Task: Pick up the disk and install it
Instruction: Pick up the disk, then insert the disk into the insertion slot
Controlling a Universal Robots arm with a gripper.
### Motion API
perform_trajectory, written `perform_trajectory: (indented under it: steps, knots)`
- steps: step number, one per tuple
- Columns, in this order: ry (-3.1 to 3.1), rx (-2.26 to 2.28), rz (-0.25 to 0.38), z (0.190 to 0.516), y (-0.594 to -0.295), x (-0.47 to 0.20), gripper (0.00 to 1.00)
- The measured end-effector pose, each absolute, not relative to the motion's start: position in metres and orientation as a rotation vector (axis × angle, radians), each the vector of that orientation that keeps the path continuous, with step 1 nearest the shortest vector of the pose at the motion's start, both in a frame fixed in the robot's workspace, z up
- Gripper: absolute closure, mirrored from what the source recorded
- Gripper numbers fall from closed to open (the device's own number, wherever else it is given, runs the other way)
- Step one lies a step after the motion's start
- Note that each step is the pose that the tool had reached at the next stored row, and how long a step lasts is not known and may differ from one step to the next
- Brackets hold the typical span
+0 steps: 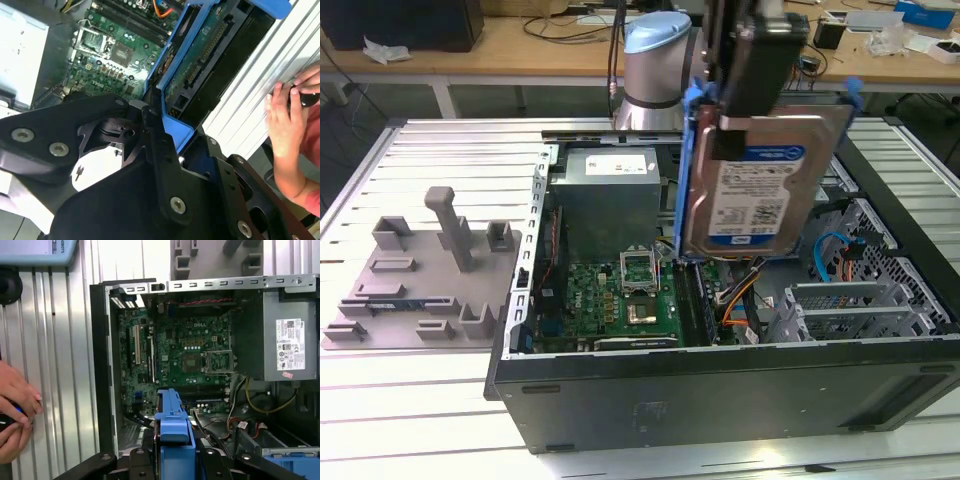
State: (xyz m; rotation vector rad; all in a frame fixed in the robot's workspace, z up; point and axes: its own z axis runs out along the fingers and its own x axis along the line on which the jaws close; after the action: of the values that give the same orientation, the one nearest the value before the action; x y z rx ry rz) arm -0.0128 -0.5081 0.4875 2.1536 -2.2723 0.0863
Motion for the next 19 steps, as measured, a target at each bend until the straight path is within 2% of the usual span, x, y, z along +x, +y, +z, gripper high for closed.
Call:
perform_trajectory:
  steps: [19]
  knots:
    - [-2.272, 2.153, 0.084, 0.4875, -0.5114, -0.0068, 0.63]
